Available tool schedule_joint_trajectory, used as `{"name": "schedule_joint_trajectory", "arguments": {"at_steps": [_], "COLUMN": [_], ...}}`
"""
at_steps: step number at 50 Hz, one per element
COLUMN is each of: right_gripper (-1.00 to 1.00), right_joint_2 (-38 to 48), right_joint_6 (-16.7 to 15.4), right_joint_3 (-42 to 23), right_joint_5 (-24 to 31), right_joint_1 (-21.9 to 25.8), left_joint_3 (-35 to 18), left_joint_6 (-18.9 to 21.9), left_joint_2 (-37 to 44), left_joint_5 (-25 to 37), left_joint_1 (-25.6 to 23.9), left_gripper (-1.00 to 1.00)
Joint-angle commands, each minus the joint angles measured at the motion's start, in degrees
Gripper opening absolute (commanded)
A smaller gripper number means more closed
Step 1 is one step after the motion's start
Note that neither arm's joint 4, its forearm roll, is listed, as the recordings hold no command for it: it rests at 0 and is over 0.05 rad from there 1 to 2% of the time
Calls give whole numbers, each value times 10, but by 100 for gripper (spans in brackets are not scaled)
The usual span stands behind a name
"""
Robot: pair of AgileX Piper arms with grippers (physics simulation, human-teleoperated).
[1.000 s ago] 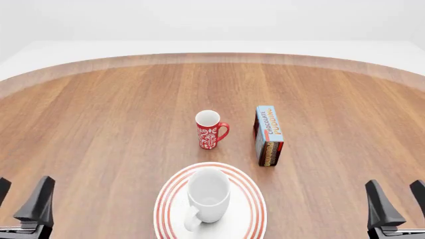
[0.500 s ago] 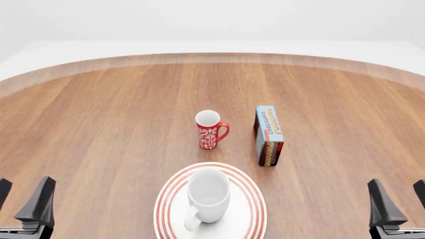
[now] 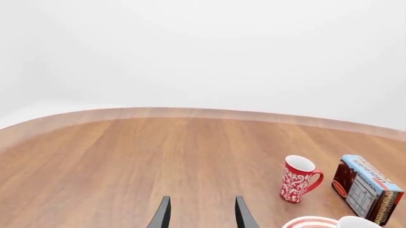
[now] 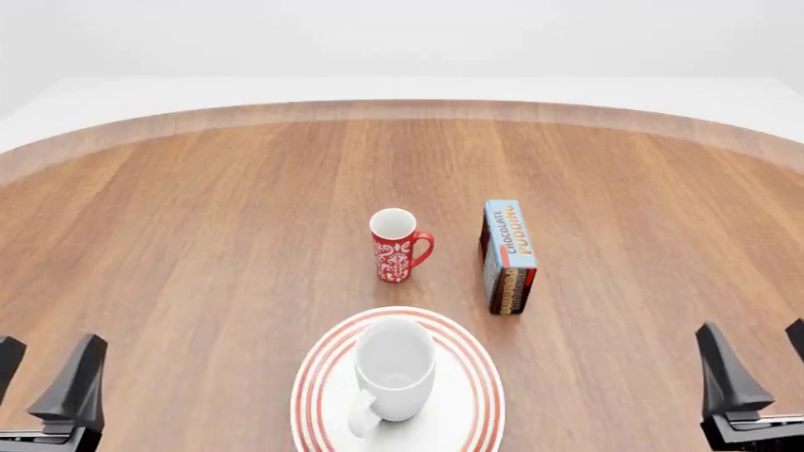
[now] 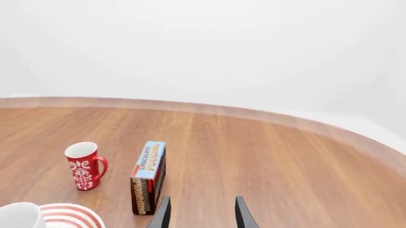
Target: Pick up the white mug and put it on the plate, and put the chocolate pudding to the right of the plate.
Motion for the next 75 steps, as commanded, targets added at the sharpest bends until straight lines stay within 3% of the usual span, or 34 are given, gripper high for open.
{"name": "schedule_joint_trajectory", "arguments": {"at_steps": [1, 46, 75], "right_gripper": [100, 100, 100], "right_joint_2": [48, 235, 345], "right_joint_6": [-21, -95, -116], "right_joint_3": [-18, -98, -156], "right_joint_5": [-28, -136, -175], "right_joint_1": [18, 112, 137], "left_joint_3": [-1, -2, -3], "left_joint_6": [-2, -2, -4], "left_joint_2": [0, 0, 0], "left_joint_5": [-3, -10, -14], "left_joint_1": [-5, -15, -20], "left_gripper": [100, 100, 100]}}
